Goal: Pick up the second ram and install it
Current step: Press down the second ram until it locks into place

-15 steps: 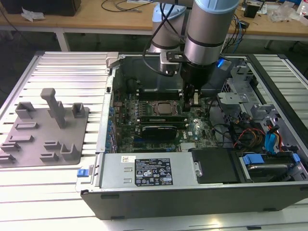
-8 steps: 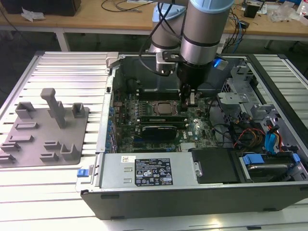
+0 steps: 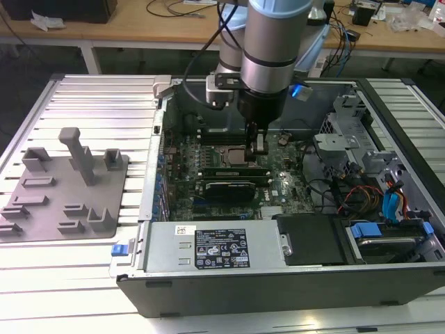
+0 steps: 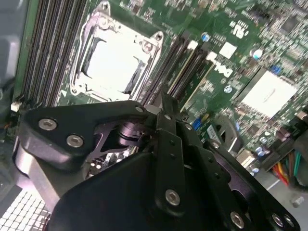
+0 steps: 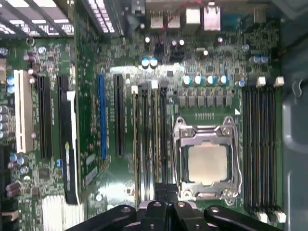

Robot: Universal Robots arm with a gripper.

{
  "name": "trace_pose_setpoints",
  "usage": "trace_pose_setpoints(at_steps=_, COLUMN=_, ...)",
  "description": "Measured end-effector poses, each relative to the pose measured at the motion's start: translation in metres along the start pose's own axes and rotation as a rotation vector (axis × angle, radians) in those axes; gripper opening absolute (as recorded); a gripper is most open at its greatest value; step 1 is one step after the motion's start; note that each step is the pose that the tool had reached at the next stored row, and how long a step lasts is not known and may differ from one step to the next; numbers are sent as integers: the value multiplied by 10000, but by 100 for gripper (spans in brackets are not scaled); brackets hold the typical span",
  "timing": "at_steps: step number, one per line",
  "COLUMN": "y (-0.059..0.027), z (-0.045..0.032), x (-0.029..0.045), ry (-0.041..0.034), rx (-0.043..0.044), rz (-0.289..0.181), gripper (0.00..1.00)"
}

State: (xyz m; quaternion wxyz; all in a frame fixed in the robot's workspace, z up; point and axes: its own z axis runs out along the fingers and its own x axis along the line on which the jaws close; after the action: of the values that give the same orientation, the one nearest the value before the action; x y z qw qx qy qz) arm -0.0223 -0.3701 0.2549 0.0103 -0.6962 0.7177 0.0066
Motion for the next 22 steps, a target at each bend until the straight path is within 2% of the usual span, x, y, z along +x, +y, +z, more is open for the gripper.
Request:
trace_pose_setpoints(at_steps=6, y=326, z=-1, x=10, ry=-1, rx=26, rz=0, gripper=8)
trace_pose_setpoints(at_steps=7, y=352, z=-1, x=11, ry=-2, rx=28, rz=0, gripper=8)
trace_pose_setpoints(at_steps=10, y=390, z=2, x=12, ry=0, rx=27, rz=-1, gripper=8)
trace_pose_setpoints(at_steps=19, y=419, z=43, x=26, ry=-4, rx=30, rz=-1, gripper=8)
trace_pose_setpoints(at_steps=22, y=429, z=112, x=31, ry=-1, rx=31, rz=-2, gripper=8)
